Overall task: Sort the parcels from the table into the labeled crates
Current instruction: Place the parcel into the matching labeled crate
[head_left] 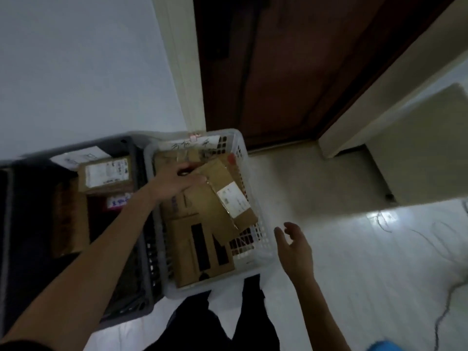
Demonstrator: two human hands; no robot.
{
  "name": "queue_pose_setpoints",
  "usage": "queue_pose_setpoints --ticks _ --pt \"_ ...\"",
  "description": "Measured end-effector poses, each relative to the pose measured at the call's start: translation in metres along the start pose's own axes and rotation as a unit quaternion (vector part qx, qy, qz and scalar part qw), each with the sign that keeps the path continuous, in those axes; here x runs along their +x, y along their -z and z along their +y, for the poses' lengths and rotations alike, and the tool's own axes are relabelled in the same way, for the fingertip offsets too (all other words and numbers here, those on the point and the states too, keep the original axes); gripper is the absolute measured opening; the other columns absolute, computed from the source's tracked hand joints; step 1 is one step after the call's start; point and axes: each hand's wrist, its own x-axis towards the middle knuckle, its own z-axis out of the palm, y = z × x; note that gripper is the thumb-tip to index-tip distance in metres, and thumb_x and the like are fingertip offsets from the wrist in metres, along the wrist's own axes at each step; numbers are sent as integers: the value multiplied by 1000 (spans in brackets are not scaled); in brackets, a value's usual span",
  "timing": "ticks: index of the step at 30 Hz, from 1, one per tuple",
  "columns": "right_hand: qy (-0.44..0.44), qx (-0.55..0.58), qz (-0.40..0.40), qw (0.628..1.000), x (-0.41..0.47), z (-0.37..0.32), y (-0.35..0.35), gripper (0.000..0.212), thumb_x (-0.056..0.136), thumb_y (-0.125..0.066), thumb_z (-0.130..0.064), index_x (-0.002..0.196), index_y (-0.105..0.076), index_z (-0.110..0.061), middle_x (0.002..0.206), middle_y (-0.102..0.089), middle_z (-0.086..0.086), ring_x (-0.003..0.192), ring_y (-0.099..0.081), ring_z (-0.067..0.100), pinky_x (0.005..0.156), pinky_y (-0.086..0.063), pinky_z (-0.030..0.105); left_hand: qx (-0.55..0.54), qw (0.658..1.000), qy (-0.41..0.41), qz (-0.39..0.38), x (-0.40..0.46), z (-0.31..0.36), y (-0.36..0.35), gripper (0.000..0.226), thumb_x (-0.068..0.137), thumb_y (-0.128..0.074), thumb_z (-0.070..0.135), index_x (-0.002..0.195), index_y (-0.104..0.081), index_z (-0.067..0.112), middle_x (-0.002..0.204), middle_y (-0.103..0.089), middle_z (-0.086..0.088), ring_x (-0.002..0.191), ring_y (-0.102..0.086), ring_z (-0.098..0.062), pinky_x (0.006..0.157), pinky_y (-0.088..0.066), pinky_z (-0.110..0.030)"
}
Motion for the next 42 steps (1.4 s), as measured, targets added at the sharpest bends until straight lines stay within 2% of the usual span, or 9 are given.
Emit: queue_pose_setpoints --ticks 4,7,11,14,19,24,28,35,42 --pt "12 -80 -140 987 55 15 -22 65 102 -52 -48 156 -33 -16 152 -46 12 136 -49 30 106 -41 36 65 997 25 -30 30 10 -26 61 76 -79 59 131 -61 42 124 -63 16 115 -59 -10 92 -46 -22" --pt "37 -125 -191 973 82 32 -34 59 106 -43 -43 156 -31 -15 150 -49 15 134 -51 32 107 -42 39 110 991 51 -60 51 11 -50 76 65 -74 79 134 -55 51 135 -57 14 121 -54 -13 103 -45 -33" --pt "65 -108 -216 968 90 51 -45 37 110 -30 -35 140 -43 -19 123 -66 9 92 -64 19 81 -57 32 123 986 76 -82 66 0 -72 64 79 -69 69 137 -53 45 136 -49 18 121 -45 -7 102 -36 -31" --pt "65 -69 -211 973 91 59 -52 29 110 -30 -35 131 -44 -21 110 -62 -6 84 -61 10 67 -48 16 95 989 82 -73 81 -11 -85 54 87 -70 55 136 -54 40 128 -48 16 122 -47 -9 95 -37 -29" --pt "71 -34 -175 981 94 68 -63 18 109 -29 -39 122 -41 -35 104 -60 -12 85 -64 6 69 -51 20 61 994 85 -24 95 -23 -81 60 81 -73 60 134 -59 37 139 -53 10 127 -49 -13 111 -39 -40" --pt "94 -25 -146 984 89 70 -69 23 105 -25 -44 114 -43 -34 92 -61 -13 75 -66 2 53 -51 14 36 996 84 5 105 -24 -68 57 86 -72 50 137 -57 31 123 -58 12 106 -59 -5 80 -49 -21" --pt "92 -25 -131 987 91 73 -72 26 104 -26 -44 113 -45 -29 91 -63 -8 72 -65 3 53 -49 12 72 996 57 -8 117 -18 -69 58 85 -72 55 137 -57 34 132 -55 10 119 -52 -12 105 -43 -41" --pt "44 11 -144 989 92 74 -73 28 107 -24 -43 125 -44 -36 102 -61 -18 85 -63 1 67 -49 16 85 994 45 -50 110 -29 -81 52 91 -70 45 139 -55 31 119 -49 17 108 -47 -2 75 -31 -10" --pt "-23 77 -98 992 91 68 -78 37 104 -22 -50 119 -51 -32 97 -57 -17 89 -59 5 66 -46 19 117 980 35 -155 107 -37 -99 48 88 -71 51 132 -60 34 128 -57 16 116 -52 -5 92 -42 -24"
